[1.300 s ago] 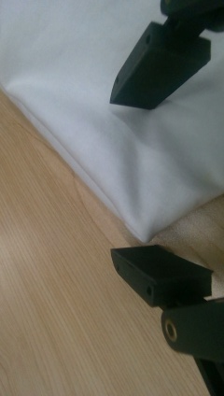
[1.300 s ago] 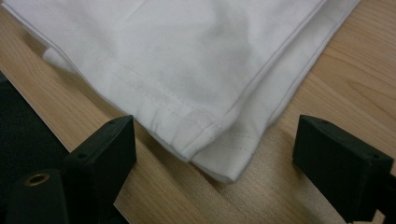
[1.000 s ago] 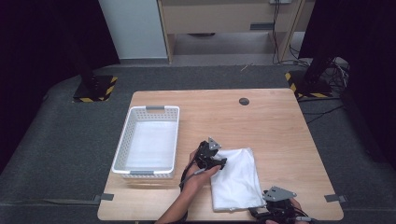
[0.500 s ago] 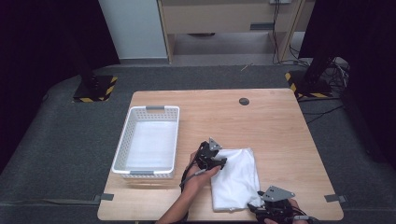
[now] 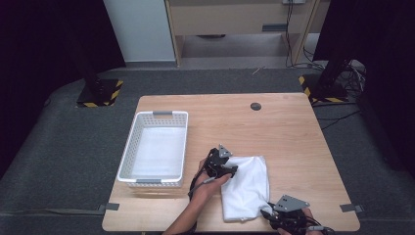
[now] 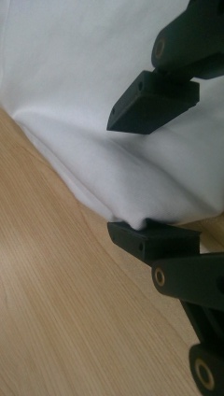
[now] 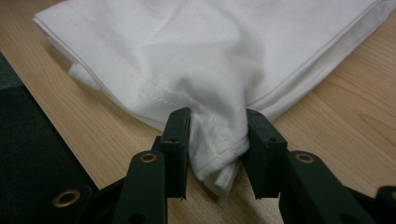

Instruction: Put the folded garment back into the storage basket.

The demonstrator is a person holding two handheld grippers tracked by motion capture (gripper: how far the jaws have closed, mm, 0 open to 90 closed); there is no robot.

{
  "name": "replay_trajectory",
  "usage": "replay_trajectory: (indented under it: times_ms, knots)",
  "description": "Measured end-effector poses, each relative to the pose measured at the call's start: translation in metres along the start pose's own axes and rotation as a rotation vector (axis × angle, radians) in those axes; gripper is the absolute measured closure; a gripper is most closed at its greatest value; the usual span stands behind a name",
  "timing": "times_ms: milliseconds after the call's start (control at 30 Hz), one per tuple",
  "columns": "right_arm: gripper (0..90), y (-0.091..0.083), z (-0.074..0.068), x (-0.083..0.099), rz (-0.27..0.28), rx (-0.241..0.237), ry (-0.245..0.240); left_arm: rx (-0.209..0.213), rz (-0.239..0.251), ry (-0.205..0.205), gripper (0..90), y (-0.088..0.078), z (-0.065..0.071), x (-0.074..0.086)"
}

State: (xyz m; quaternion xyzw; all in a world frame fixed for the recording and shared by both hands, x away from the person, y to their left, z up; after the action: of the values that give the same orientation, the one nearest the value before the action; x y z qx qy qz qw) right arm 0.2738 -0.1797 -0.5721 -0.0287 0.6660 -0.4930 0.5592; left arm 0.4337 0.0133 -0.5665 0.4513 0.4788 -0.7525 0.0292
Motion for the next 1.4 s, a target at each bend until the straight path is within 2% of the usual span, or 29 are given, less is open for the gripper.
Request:
replay_trajectory:
  times_ms: [67, 267, 400, 433, 467, 500, 600, 700, 800, 933, 1400]
  knots:
    - [65.4, 0.000, 0.000, 0.000, 0.000, 0.000, -0.003, 0.002, -0.002, -0.006, 43.8, 0.000, -0.001, 0.000]
    - [65.7, 0.000, 0.000, 0.000, 0.001, -0.004, 0.001, -0.010, 0.017, -0.063, 40.5, -0.002, -0.014, 0.000]
    - [67.6, 0.000, 0.000, 0.000, 0.001, -0.004, -0.003, 0.006, 0.018, -0.046, 48.2, -0.003, -0.014, 0.000]
    - [69.1, 0.000, 0.000, -0.001, 0.002, -0.005, -0.005, 0.010, 0.017, -0.039, 51.5, -0.003, -0.013, 0.000]
    - [72.2, 0.001, -0.001, -0.001, 0.000, -0.005, -0.008, 0.012, 0.017, -0.033, 59.2, -0.003, -0.012, 0.000]
    - [72.2, 0.001, -0.001, -0.001, 0.000, -0.005, -0.008, 0.021, 0.015, -0.034, 59.2, -0.003, -0.010, 0.000]
    - [76.7, 0.002, -0.002, -0.002, 0.002, 0.001, -0.011, 0.036, 0.009, -0.048, 69.1, -0.003, -0.008, 0.001]
    - [80.2, 0.003, -0.002, -0.004, 0.006, 0.007, -0.012, 0.034, 0.012, -0.043, 76.0, -0.004, -0.006, 0.001]
    - [82.1, 0.003, -0.002, -0.005, 0.008, 0.018, -0.007, 0.017, 0.016, -0.027, 78.0, -0.005, -0.004, 0.000]
    - [82.5, -0.001, -0.001, -0.009, 0.022, 0.019, 0.002, 0.014, 0.045, -0.031, 78.6, -0.012, -0.001, -0.006]
    - [82.8, -0.018, 0.001, -0.033, 0.044, 0.024, -0.025, 0.006, 0.092, -0.009, 79.0, -0.034, 0.008, -0.022]
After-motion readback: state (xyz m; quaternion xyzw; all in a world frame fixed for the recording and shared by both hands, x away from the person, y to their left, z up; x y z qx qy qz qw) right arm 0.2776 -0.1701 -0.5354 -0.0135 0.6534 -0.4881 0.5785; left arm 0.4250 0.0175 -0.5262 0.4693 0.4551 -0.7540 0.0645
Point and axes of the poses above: each handheld gripper's, and its own axes: y roughly forward along the jaws, x roughly out of its underside, z roughly to its right, the point moved 5 cm from there along y, roughly forward along the jaws, and after that the axes turned 8 degrees about -y, right-handed, at the moved point
